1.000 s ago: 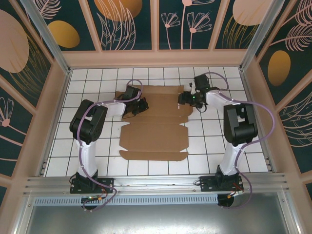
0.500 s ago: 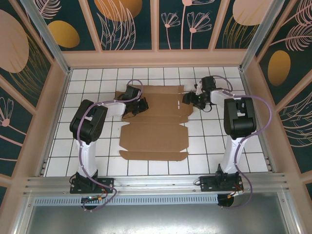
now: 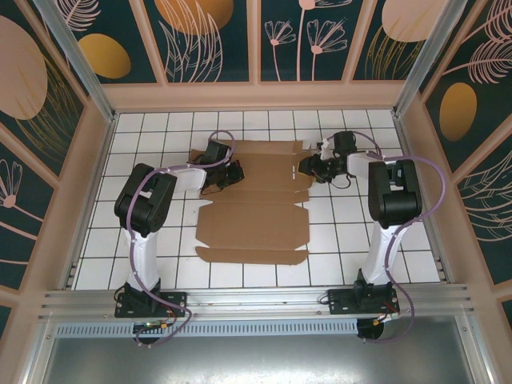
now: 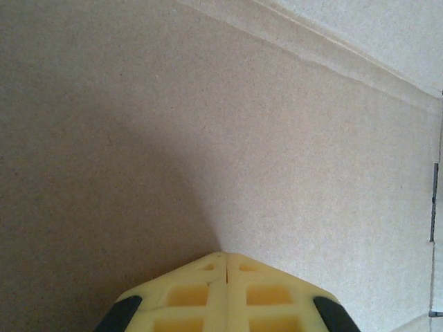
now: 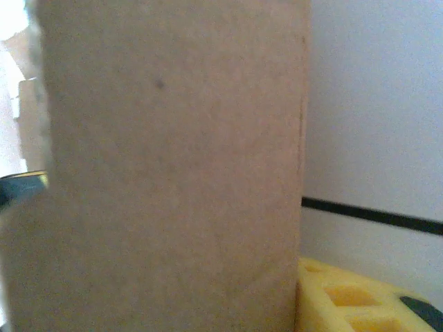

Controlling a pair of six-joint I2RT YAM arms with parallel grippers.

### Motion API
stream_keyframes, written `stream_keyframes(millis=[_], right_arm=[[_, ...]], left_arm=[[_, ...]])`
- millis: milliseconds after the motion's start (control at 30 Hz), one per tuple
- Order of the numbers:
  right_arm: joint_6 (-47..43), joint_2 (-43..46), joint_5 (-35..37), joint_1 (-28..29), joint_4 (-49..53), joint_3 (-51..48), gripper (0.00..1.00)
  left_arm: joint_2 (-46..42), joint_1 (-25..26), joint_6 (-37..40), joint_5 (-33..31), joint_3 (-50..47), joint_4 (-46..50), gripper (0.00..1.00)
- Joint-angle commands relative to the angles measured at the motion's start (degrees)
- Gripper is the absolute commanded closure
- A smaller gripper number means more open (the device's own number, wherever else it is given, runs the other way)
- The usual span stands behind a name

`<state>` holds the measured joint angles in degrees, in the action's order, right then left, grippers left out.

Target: Fold the paper box

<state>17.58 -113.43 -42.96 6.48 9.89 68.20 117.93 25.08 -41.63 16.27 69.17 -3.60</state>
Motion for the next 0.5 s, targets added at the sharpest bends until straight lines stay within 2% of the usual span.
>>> stream_keyframes(millis=[0, 200, 300, 467], right_arm=[[3.64, 5.64, -6.90, 0.55, -5.25, -1.80, 0.57], [0.61, 4.54, -2.14, 5.07, 0.72, 1.93, 0.53], [-0.59, 2.62, 4.99, 7.80, 4.15, 5.01, 0.41], [-1.65, -0.43, 13.36, 10.97, 7.31, 9.28, 0.32]], left_arm=[[1.58, 0.53, 0.26, 1.37, -1.03, 2.77, 1.00], [1.43, 0.58, -0.32, 2.44, -1.49, 2.01, 1.00], [1.09, 0.75, -0.26, 2.62, -1.64, 1.89, 1.00], [0.80, 0.89, -0.41, 3.15, -1.84, 1.75, 1.00]])
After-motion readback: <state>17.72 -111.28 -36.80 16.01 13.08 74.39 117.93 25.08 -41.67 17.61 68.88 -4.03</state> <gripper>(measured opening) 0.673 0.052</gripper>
